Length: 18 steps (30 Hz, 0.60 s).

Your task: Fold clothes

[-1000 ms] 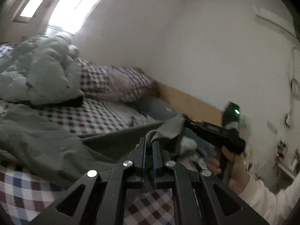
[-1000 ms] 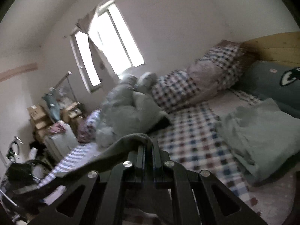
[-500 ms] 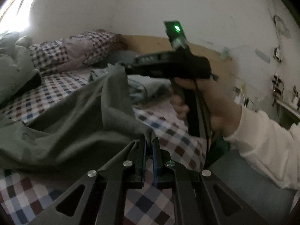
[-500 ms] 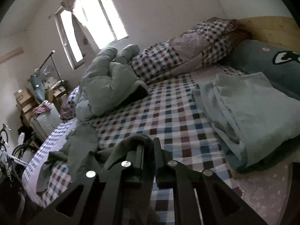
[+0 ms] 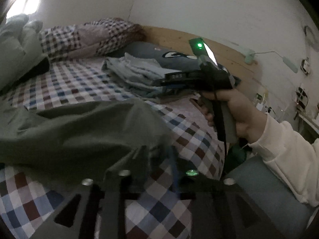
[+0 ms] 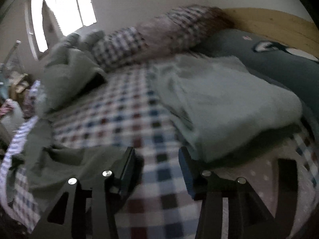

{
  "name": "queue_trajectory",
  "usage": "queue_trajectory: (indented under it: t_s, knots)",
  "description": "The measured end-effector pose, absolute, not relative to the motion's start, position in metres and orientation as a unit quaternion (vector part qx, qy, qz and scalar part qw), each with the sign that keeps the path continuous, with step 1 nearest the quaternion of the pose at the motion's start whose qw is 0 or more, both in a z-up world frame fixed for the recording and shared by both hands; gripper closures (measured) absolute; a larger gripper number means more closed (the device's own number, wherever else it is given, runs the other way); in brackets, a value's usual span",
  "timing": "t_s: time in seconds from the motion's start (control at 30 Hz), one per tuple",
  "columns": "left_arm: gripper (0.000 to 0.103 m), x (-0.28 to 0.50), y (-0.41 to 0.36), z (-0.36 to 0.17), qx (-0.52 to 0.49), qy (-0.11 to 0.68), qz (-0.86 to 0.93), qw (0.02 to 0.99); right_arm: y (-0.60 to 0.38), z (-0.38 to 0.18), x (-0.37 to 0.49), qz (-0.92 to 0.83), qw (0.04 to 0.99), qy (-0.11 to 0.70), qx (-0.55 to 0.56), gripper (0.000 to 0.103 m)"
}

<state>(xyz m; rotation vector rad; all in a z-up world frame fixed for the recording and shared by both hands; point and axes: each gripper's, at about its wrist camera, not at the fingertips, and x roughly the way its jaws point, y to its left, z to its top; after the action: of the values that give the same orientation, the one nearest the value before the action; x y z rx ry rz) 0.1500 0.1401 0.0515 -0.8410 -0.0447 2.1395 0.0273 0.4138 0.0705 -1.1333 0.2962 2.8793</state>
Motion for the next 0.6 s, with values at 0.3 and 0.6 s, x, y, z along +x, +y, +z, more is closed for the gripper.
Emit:
queue_trajectory:
  t_s: [0.3,0.6]
  knots:
    - [0.027,0.155,0.144,0.057,-0.321,-0.037,0.848,0.42,0.438,0.083,0.044,0.934,0.051,0.158,-0.317,0.054]
    - [0.027,0.128,0.106,0.067,-0.306,-0.092,0.896,0.31,0.36,0.08,0.035,0.94,-0.037,0.126,-0.315,0.053]
